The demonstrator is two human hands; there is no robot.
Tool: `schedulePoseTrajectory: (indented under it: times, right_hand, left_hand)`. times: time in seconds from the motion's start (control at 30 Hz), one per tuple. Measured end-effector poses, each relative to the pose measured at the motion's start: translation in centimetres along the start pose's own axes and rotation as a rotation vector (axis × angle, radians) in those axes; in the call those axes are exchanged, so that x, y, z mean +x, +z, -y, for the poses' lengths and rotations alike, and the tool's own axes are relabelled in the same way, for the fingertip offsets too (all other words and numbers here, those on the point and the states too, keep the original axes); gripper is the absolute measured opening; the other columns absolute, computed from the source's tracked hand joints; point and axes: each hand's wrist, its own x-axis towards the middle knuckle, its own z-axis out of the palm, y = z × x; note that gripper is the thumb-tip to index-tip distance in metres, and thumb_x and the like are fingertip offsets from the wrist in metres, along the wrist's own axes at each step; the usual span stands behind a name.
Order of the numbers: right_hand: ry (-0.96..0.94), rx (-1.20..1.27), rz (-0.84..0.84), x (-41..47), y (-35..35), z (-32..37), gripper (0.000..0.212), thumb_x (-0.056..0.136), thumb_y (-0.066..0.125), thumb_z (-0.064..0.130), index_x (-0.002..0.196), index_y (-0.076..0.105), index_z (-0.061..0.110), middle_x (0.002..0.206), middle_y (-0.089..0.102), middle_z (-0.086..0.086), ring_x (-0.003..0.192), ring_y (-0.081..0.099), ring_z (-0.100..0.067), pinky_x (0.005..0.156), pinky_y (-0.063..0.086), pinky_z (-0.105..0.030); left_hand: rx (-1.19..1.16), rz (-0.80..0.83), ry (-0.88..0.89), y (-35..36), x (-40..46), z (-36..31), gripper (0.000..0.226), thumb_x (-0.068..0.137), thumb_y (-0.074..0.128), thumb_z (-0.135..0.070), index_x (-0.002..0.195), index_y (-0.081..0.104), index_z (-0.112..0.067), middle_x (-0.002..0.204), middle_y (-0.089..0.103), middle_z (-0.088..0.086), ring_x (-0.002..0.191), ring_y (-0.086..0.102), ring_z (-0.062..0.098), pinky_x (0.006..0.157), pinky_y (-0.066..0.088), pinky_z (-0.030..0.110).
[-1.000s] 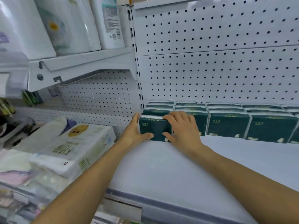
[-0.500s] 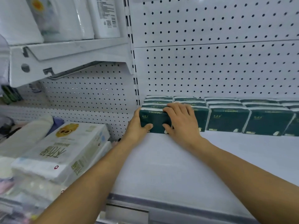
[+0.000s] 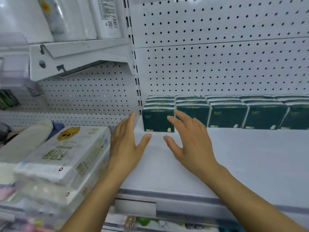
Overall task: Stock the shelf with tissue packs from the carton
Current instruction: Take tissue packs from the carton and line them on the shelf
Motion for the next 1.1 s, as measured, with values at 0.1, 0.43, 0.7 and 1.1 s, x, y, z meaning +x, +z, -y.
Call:
schedulePoseTrajectory:
  times: [0.1,0.43,0.7,1.1]
  right_hand:
    - [-0.008,0.032,-0.007,-2.3,-1.2,2.0,0.048,0.093,0.046,0.045,0.133,0.053,0.021,0.127,0.061,0.001,0.112,0.056,-0.019,0.096,0.044,-0.037]
    - [-0.247,0.183,0.137,-8.5,-2.7,6.7,0.041,0.091,0.052,0.033,0.128,0.057,0.017,0.119,0.063,-0.002,0.108,0.054,-0.023,0.088,0.038,-0.034]
    - [-0.363,0.394,0.3,-15.6,-2.8,9.8,0.037,0.092,0.053,0.031,0.125,0.06,0.015,0.117,0.063,-0.004,0.103,0.059,-0.027,0.077,0.049,-0.039]
    - [-0.284,0.604,0.775,-24.7,4.9,16.8,0.036,0.096,0.052,0.031,0.131,0.055,0.021,0.122,0.059,0.002,0.107,0.059,-0.019,0.079,0.052,-0.039]
  left_hand:
    - [0.144,-0.096,0.13,-1.0,-4.0,-0.2,0.067,0.095,0.044,-0.057,0.151,0.032,-0.022,0.145,0.048,0.001,0.134,0.035,0.018,0.114,0.026,0.041]
    - [0.32,-0.219,0.174,-4.5,-15.6,0.7,0.05,0.096,0.056,-0.037,0.138,0.051,-0.011,0.128,0.06,0.005,0.12,0.049,0.023,0.103,0.035,0.04]
    - [0.329,-0.157,-0.116,-5.4,-26.6,1.6,0.048,0.094,0.055,-0.04,0.137,0.052,-0.018,0.127,0.058,0.002,0.116,0.052,0.023,0.096,0.039,0.039]
    - [0.165,0.025,-0.741,-8.5,-41.1,10.2,0.049,0.098,0.057,-0.035,0.143,0.045,-0.019,0.141,0.052,-0.001,0.12,0.055,0.017,0.098,0.049,0.038]
